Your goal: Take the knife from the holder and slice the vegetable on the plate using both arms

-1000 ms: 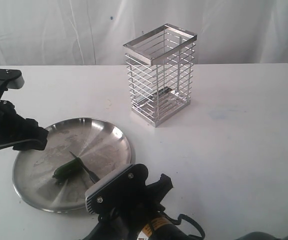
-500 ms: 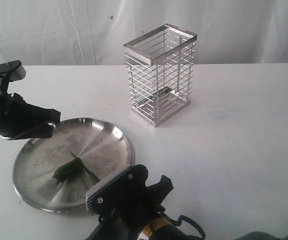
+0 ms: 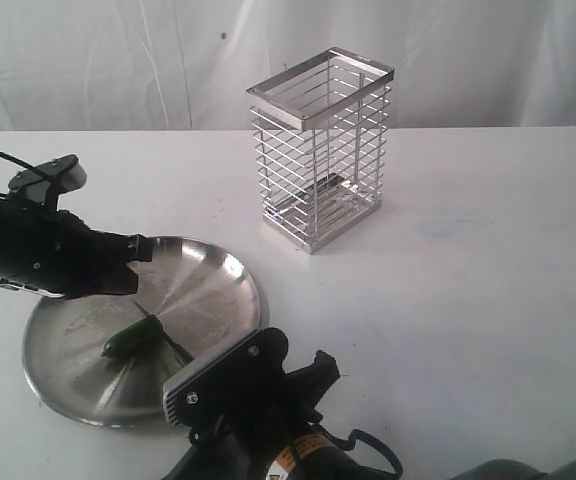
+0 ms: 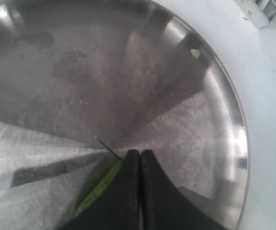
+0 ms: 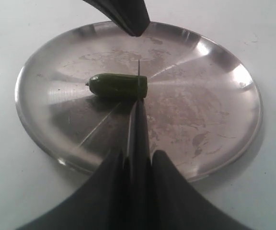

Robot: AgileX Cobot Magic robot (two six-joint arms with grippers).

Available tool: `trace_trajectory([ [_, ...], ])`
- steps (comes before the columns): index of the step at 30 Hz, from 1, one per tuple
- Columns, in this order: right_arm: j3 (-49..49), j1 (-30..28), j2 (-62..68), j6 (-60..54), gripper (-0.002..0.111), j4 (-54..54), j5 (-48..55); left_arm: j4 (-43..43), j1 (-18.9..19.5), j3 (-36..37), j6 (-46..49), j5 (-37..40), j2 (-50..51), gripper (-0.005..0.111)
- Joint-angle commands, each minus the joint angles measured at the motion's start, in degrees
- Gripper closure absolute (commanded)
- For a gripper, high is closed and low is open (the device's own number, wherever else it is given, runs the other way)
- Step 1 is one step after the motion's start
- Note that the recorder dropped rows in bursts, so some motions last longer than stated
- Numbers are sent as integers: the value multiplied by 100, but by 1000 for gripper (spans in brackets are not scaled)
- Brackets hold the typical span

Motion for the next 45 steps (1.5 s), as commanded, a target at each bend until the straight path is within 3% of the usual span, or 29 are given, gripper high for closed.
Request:
trace_trajectory([
  [1, -23, 7, 65, -42, 108, -88, 229, -160, -33, -13, 57, 53, 94, 106],
  [13, -23, 7, 65, -42, 108, -88, 255, -160, -33, -13, 305, -64, 165, 106],
  [28, -23, 7, 65, -42, 108, -77, 390, -160, -33, -24, 666, -624, 1430, 106],
  [36, -23, 7, 65, -42, 108, -77, 390, 166, 20, -280, 666, -533, 781, 106],
  [45, -23, 7, 65, -42, 108, -77, 390, 409, 661, -531, 651, 480, -105, 106],
])
